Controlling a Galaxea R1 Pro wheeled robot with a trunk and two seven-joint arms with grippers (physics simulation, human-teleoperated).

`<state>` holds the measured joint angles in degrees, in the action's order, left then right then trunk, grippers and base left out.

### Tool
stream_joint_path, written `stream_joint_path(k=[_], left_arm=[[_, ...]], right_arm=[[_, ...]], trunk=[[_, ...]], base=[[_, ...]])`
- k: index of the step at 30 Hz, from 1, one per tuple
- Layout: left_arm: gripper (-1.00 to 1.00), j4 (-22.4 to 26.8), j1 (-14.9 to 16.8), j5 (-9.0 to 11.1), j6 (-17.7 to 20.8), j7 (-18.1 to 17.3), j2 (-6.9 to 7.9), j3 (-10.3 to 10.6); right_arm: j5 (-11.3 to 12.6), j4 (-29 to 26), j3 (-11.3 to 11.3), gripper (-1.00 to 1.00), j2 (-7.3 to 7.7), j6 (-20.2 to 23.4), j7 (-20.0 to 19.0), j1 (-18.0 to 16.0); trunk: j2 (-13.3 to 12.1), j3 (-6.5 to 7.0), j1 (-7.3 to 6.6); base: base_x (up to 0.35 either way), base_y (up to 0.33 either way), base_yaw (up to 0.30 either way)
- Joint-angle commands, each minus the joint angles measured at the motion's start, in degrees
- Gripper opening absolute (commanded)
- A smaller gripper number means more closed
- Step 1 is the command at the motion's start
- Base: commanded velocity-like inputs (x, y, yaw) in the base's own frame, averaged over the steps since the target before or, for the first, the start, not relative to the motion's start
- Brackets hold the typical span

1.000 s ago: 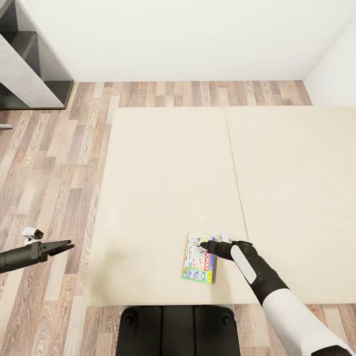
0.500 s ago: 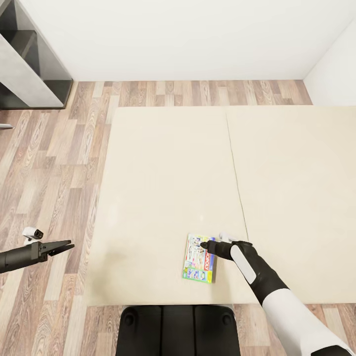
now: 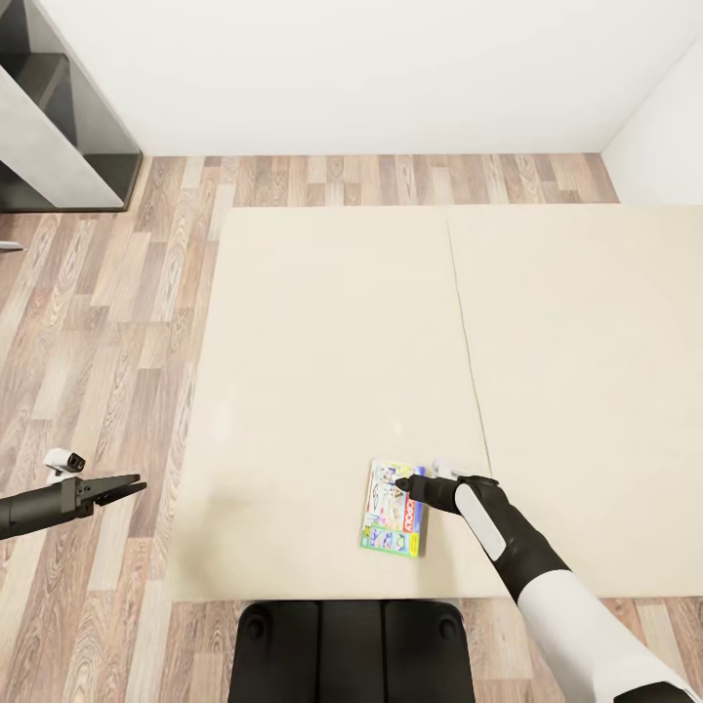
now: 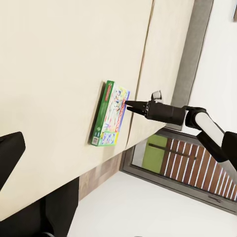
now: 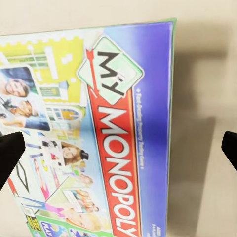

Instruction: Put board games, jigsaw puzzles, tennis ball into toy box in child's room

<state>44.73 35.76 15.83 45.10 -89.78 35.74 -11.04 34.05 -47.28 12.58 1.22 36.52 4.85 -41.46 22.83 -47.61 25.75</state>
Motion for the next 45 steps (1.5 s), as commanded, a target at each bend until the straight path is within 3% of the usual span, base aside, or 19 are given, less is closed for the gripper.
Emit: stream_joint_path(k=[1, 45], left_arm=[[1.0, 0.01, 0.01, -0.01, 0.61, -0.22, 0.02, 0.02], [1.0, 0.01, 0.01, 0.05, 0.61, -0.22, 0.03, 0.01]], right_arm=[[0.58, -0.09, 0.25, 1.0, 0.07, 0.13, 0.51, -0.02], [0.51, -0.09, 0.25, 1.0, 0.18, 0.22, 0.35, -0.02]], trunk=[[0.09, -0.1, 0.03], [0.09, -2.57, 0.03]], base=[[0.0, 0.0, 0.0], [0.0, 0.0, 0.0]])
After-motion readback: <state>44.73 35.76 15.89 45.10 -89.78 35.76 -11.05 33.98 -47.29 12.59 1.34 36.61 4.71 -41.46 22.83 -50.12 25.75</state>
